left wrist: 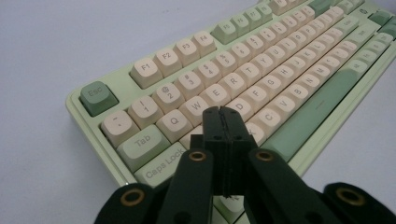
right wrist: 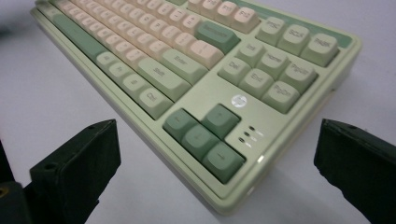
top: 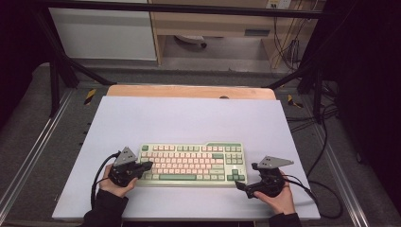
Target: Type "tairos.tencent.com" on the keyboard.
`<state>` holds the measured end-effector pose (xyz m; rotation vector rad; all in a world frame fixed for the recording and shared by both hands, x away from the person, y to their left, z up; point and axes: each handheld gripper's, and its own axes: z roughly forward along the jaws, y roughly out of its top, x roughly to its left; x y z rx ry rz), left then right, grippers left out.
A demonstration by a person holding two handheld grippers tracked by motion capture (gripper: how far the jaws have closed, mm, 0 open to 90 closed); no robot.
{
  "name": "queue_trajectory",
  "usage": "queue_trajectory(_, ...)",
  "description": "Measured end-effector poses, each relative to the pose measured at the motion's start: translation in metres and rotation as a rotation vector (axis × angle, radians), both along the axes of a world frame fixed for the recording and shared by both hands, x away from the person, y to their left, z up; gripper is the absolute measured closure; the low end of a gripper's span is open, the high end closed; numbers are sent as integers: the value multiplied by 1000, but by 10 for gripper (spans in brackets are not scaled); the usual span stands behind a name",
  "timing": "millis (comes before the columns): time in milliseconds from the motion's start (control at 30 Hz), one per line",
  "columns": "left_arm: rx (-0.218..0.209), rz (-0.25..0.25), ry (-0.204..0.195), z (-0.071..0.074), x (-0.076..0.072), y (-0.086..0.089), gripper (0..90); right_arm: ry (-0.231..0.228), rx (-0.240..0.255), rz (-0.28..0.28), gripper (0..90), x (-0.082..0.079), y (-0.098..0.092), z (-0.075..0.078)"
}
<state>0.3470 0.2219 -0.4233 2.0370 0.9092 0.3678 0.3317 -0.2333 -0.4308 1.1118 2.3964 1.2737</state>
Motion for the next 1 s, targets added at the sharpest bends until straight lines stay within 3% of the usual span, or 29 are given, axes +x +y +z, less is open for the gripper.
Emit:
queue_trajectory(200, -4, -3, -2, 1, 0, 0, 900, -29, 44, 27, 149, 1, 16, 6)
queue_trajectory(600, -3, -9, -3, 0, 0, -1, 900, -14, 17, 122, 380, 11, 56, 12)
queue_trajectory(1000, -4, -13, -3, 0, 0, -1, 900, -46, 12, 142, 571, 24, 93, 18)
